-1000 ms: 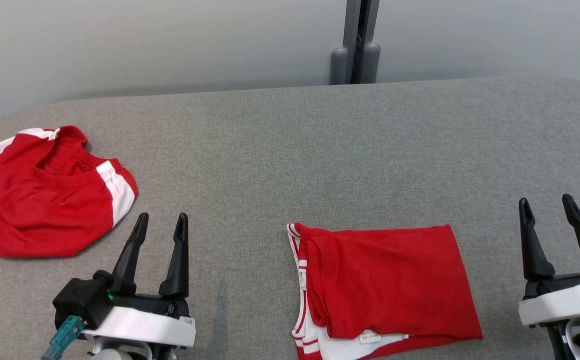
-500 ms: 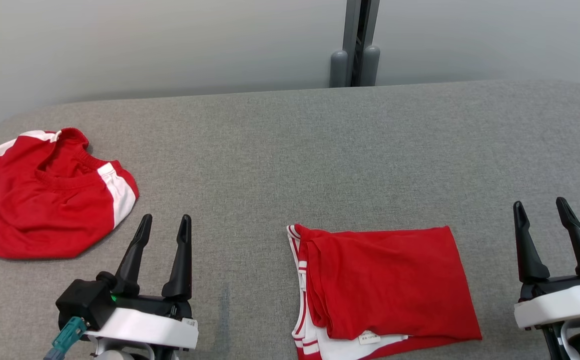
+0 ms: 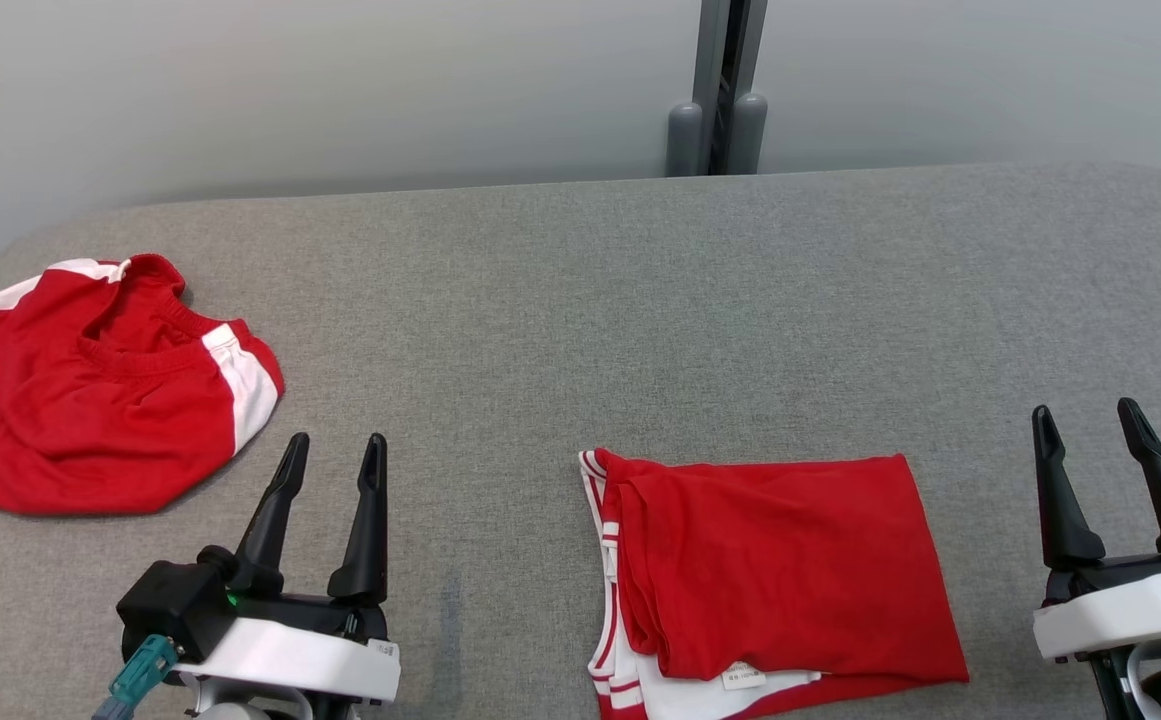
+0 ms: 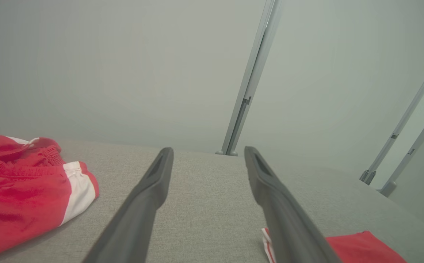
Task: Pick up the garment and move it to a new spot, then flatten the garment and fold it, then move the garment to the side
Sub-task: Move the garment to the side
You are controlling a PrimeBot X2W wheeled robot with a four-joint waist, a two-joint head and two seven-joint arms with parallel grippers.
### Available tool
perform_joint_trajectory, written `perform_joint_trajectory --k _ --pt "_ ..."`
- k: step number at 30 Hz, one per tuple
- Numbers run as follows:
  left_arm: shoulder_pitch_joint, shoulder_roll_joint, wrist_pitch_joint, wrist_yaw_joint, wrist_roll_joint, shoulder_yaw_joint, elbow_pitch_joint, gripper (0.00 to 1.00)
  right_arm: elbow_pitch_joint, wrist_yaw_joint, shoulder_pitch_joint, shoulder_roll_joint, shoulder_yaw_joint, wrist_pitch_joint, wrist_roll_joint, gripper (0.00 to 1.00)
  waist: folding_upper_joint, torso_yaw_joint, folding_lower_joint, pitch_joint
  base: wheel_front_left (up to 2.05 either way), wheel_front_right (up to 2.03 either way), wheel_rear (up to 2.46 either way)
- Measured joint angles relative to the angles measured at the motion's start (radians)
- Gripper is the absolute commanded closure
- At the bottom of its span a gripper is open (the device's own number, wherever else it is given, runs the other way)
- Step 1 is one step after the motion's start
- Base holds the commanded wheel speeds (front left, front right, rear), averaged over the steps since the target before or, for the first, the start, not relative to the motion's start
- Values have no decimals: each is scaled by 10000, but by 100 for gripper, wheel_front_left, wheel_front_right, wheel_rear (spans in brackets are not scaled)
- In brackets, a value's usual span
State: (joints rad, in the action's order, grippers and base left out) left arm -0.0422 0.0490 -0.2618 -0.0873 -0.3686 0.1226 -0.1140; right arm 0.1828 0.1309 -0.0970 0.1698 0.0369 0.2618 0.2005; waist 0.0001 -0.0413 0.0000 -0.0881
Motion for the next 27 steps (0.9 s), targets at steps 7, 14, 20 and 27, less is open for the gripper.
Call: perform_joint_trajectory --k 7,14,20,27 --pt "10 -2 0 -6 0 -38 -35 0 -2 0 20 -10 19 0 27 0 0 -29 0 9 0 0 0" --pt "29 -2 0 -8 -13 -29 -48 0 35 0 31 15 4 0 40 0 0 -55 0 10 0 0 0" --pt "52 -2 0 -8 -48 36 -81 0 247 0 45 59 -107 6 194 0 0 -87 0 61 0 0 0" --pt "62 -2 0 -15 -44 153 -107 0 1820 0 236 470 -1430 -270 1409 0 0 -164 0 39 0 0 0"
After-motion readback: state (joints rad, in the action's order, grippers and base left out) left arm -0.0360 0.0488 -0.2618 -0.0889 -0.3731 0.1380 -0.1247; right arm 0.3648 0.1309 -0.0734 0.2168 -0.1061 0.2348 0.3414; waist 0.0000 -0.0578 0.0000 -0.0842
